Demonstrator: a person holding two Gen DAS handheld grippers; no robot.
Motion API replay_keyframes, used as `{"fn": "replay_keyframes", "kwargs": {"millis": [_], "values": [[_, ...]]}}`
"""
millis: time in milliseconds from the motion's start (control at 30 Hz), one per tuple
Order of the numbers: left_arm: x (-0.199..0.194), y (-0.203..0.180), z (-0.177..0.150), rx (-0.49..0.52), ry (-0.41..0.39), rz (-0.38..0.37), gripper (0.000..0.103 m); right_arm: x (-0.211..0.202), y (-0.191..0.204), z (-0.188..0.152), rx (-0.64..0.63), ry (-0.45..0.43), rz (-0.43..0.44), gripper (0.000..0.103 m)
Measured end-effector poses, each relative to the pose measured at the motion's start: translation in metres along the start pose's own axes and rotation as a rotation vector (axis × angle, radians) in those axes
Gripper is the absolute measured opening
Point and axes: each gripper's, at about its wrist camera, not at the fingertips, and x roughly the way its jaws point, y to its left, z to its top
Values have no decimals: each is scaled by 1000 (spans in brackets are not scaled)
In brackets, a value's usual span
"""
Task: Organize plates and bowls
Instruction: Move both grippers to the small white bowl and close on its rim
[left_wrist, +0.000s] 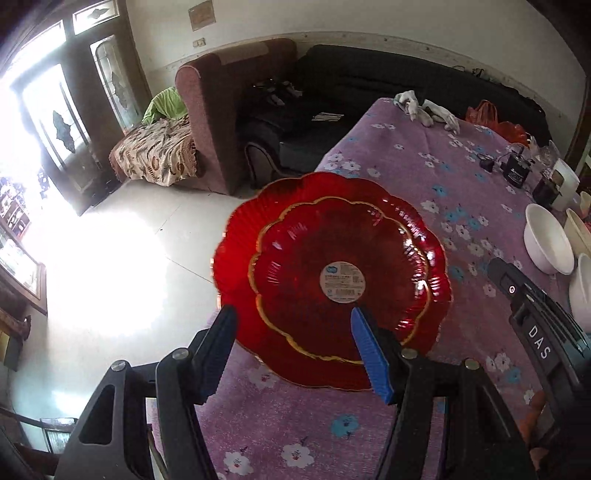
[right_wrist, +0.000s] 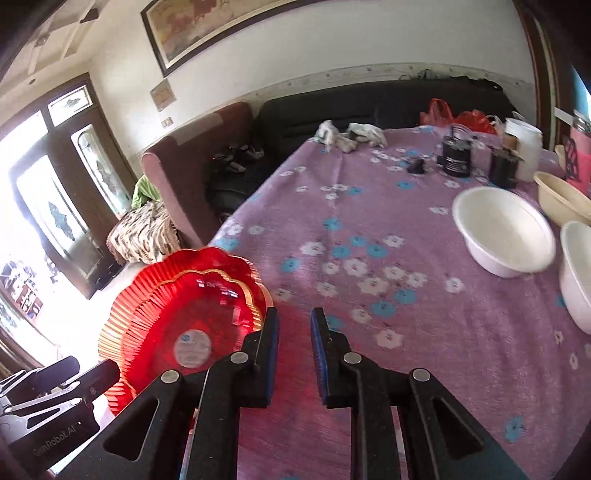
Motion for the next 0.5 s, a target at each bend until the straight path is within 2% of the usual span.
{"fn": "replay_keyframes", "kwargs": {"millis": [333, 500], "values": [[-10, -90, -15, 147, 19, -95, 64, -24, -78, -4, 124, -14, -37, 19], [-7, -125, -14, 176, 52, -148, 67, -32, -124, -4, 212, -11, -44, 19]]}}
